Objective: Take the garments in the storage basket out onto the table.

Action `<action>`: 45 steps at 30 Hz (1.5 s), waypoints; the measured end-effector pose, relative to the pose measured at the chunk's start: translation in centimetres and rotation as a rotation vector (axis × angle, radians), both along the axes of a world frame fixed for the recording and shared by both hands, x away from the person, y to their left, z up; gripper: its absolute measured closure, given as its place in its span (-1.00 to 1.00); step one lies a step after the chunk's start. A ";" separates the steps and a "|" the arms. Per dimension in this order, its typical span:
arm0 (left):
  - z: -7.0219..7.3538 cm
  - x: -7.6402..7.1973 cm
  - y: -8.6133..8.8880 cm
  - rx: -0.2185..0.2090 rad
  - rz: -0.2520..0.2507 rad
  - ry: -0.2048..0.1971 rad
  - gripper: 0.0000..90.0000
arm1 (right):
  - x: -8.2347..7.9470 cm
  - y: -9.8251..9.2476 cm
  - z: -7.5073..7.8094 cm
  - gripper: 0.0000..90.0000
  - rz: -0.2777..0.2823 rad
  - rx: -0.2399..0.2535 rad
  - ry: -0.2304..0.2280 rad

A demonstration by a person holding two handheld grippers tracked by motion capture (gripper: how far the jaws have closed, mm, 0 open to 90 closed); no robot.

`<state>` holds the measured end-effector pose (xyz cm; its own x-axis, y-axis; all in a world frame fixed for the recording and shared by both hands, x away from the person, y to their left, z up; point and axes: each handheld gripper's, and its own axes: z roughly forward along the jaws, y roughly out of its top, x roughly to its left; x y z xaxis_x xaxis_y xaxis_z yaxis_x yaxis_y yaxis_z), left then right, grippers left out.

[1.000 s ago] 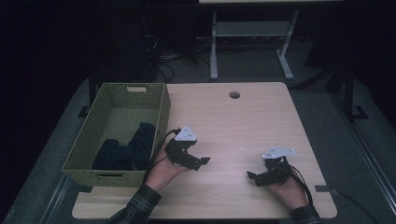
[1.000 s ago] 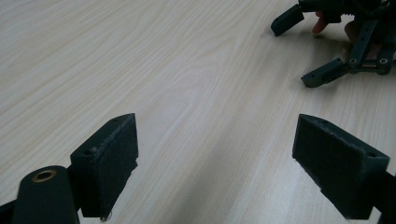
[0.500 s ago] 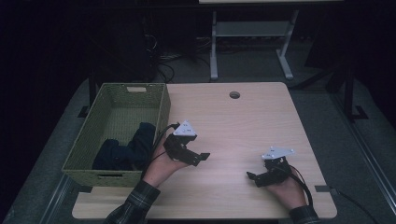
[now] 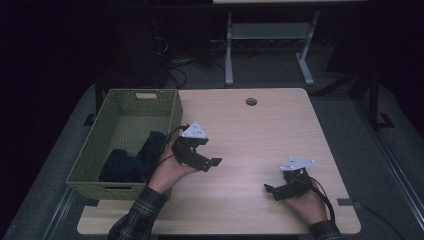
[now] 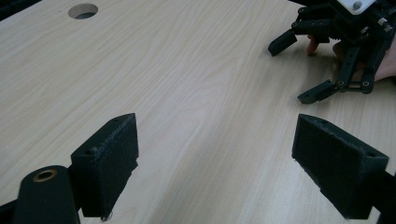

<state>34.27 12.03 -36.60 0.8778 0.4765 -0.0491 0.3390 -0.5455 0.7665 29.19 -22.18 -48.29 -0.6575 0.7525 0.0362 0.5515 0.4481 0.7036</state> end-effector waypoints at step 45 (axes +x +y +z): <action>4.5 1.3 7.9 0.042 0.141 0.017 -0.67 | 0.0 0.0 0.0 -0.96 0.003 0.001 0.002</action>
<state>35.54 19.91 -32.06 0.8011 0.5972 -0.0408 0.4275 -0.5231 0.7373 29.21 -22.19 -48.28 -0.6596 0.7506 0.0381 0.5518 0.4493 0.7026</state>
